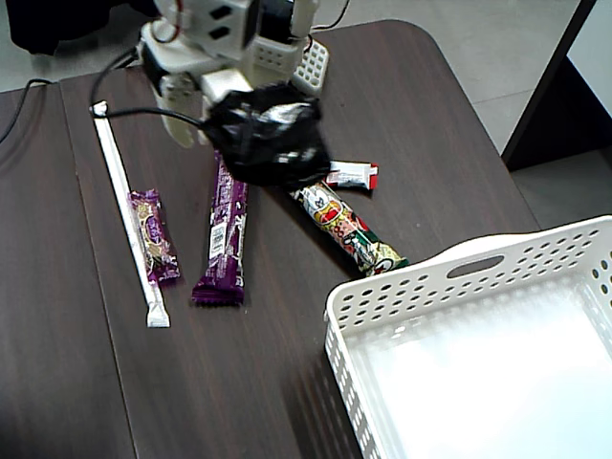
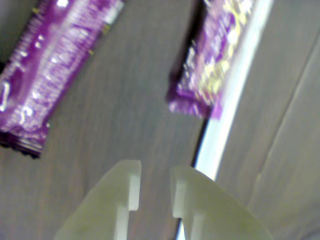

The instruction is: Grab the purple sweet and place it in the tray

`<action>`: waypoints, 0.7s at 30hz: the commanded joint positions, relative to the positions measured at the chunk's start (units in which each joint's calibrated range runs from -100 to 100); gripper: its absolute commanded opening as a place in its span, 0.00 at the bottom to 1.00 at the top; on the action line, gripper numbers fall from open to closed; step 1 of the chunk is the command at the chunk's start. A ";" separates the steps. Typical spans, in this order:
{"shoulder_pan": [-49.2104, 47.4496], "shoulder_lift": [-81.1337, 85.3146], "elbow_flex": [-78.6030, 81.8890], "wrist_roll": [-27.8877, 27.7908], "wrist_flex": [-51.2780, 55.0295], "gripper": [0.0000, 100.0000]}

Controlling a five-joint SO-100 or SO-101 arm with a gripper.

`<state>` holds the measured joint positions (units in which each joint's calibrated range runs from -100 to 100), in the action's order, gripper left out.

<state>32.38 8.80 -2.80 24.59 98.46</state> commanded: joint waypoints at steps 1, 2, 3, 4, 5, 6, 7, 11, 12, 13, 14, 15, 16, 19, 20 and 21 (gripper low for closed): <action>1.73 0.87 -3.96 0.75 1.36 0.04; 2.10 0.87 -3.87 0.75 1.36 0.04; 2.40 0.87 -3.87 0.75 1.36 0.04; 2.62 0.87 -3.77 0.54 1.36 0.04; 2.77 0.87 -3.50 0.44 1.36 0.04; 2.84 0.95 -2.77 0.38 1.36 0.04; 2.84 1.03 -2.13 0.33 1.36 0.04; 2.40 3.71 2.71 0.28 1.36 0.04; 2.32 4.30 4.08 0.28 1.36 0.04; 2.25 4.63 5.08 0.28 1.36 0.04; 2.18 4.80 6.18 0.28 1.36 0.04; 2.10 4.97 7.28 0.28 1.36 0.04; 2.03 5.14 8.55 0.28 1.36 0.04; 1.07 5.30 11.75 0.70 1.36 0.04; 0.19 5.30 12.21 0.75 1.36 0.04; -0.69 5.30 12.39 0.75 1.36 0.04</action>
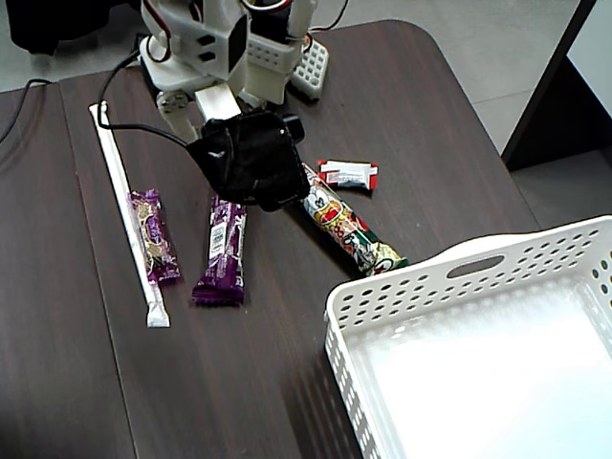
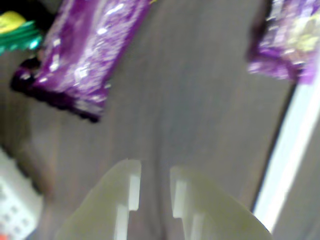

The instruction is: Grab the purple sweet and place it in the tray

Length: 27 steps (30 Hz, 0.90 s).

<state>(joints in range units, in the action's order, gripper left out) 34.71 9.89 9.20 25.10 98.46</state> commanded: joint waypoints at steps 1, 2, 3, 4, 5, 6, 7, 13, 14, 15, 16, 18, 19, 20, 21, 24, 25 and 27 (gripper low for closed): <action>-3.75 4.22 0.38 0.24 1.36 0.04; -4.34 4.22 0.38 0.29 1.36 0.04; -5.01 4.22 0.38 0.29 1.36 0.04; -5.67 4.22 0.38 0.34 1.36 0.04; -6.55 4.22 0.38 0.61 1.36 0.04; -7.36 4.22 0.38 1.71 1.36 0.04; -8.10 4.14 0.38 3.91 1.36 0.04; -12.96 3.47 0.38 12.36 1.19 0.05; -13.77 3.47 0.48 12.46 1.28 0.04; -14.58 3.47 0.57 12.83 1.28 0.04; -15.38 3.88 1.02 12.88 1.28 0.04; -16.42 4.30 2.94 12.99 1.28 0.04; -16.71 4.39 3.86 13.41 1.36 0.04; -17.08 4.80 4.86 14.35 1.36 0.04; -17.30 5.39 6.14 15.77 1.36 0.04; -17.23 6.73 9.15 19.34 0.94 0.04; -16.86 7.15 9.24 19.70 0.94 0.04; -16.42 8.07 9.43 19.91 0.94 0.05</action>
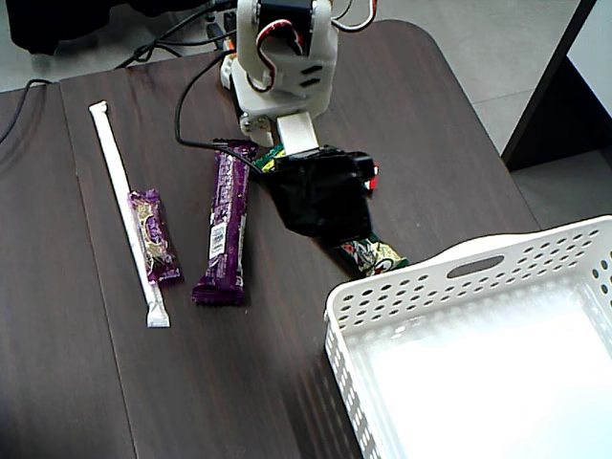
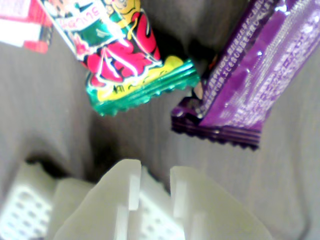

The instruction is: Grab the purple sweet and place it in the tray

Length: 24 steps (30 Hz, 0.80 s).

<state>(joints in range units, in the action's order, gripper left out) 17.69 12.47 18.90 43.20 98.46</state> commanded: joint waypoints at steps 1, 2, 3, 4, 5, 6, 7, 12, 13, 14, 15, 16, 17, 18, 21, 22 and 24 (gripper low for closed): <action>1.41 5.99 0.10 1.87 0.94 0.05; 2.00 6.40 0.28 1.87 0.85 0.05; 2.59 6.66 0.46 1.92 0.77 0.05; 3.03 6.91 0.46 1.92 0.51 0.05; 3.47 7.07 0.55 1.97 -0.18 0.05; 3.84 7.16 0.46 2.03 -0.78 0.05; 4.36 7.24 0.46 2.76 -1.29 0.05; 4.87 7.41 0.74 6.59 -4.37 0.05; 4.80 7.24 0.74 6.59 -4.71 0.05; 4.72 7.07 0.74 6.69 -5.31 0.05; 4.43 6.99 0.74 6.85 -6.00 0.05; 4.28 6.91 0.92 7.06 -7.03 0.05; 4.21 6.91 1.83 7.11 -8.31 0.05; 4.13 6.91 3.20 7.11 -9.68 0.05; 3.18 7.66 8.23 7.11 -14.22 0.05; 3.10 7.66 9.41 7.06 -15.33 0.05; 3.18 7.66 11.24 6.59 -16.87 0.05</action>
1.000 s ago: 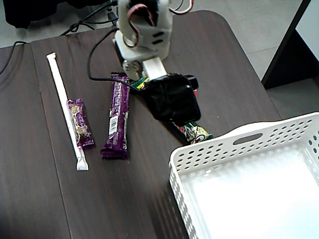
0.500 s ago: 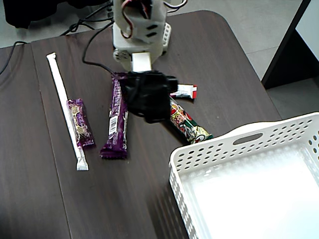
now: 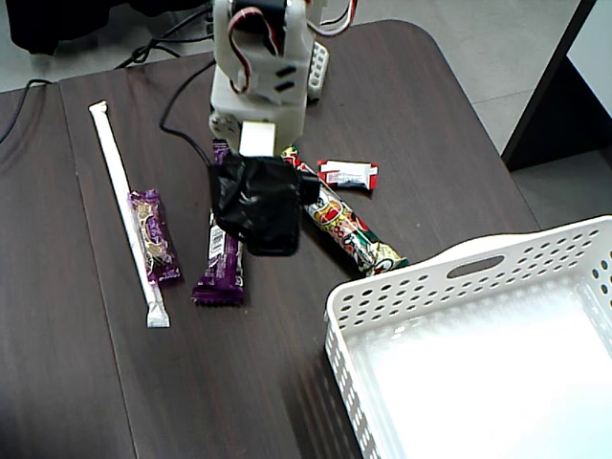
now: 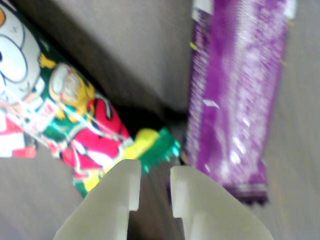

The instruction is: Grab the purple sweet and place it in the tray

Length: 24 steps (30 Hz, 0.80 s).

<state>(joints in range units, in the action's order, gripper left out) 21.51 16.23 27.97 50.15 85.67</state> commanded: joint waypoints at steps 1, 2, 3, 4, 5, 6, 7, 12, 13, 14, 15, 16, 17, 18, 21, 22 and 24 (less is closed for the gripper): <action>-0.50 3.91 2.81 -0.42 -5.01 0.05; -0.42 3.91 3.17 -0.42 -5.79 0.05; -0.42 3.91 3.63 -0.47 -6.47 0.05; -0.42 3.82 3.72 -0.47 -6.64 0.05; -0.42 3.57 3.81 -0.52 -6.64 0.05; -0.35 3.40 3.81 -0.78 -6.64 0.05; -0.28 3.32 3.81 -1.41 -6.64 0.05; 1.12 3.91 3.81 -2.99 -6.13 0.14; 1.27 3.91 3.72 -2.99 -6.13 0.18; 1.27 3.91 3.72 -2.99 -6.13 0.21; 1.49 3.91 3.81 -2.99 -6.13 0.23; 1.56 3.74 4.00 -2.99 -6.13 0.25; 1.64 3.57 4.36 -2.99 -6.47 0.26; 1.64 3.32 4.45 -3.04 -6.73 0.26; 2.89 3.24 4.54 -3.09 -7.67 0.26; 3.33 3.24 4.63 -3.09 -8.01 0.26; 3.48 3.15 4.63 -3.09 -8.44 0.26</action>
<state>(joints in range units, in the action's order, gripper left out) 23.61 16.23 33.48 47.39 78.33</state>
